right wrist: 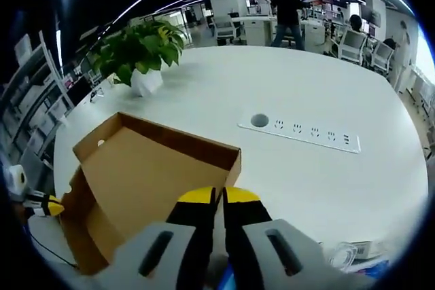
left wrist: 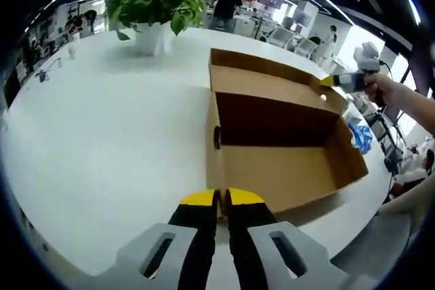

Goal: Operate the shoe box by opening the lid, removing the specified soft item, and placing it in the target area until the item is outside and the box remains undamaged.

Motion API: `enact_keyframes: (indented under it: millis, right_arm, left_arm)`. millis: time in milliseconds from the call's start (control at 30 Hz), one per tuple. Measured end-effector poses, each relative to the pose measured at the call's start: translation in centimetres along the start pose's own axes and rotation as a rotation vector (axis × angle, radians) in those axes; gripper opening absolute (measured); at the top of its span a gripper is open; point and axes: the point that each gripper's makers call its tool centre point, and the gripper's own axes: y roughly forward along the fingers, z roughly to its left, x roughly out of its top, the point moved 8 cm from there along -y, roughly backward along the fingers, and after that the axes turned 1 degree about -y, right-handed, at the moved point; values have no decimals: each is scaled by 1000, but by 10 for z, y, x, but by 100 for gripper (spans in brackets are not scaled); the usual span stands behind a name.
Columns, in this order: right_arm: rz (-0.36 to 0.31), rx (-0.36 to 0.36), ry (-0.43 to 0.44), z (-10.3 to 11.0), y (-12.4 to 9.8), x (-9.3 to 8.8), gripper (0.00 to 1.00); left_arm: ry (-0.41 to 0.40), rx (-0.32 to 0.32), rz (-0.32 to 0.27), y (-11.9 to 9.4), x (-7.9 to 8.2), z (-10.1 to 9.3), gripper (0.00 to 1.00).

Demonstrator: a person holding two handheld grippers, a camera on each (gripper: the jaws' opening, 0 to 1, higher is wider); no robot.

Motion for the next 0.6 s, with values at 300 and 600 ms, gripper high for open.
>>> enact_keyframes:
  millis: [300,600]
  right_arm:
    - [-46,6,-16,5,-14,7,1]
    - [-98,10,-32,14,-33,13,1]
  left_arm:
    - [-5,-1,-5,0,-1,0,2]
    - [-7,-2,-12,-1,-2,-1,2]
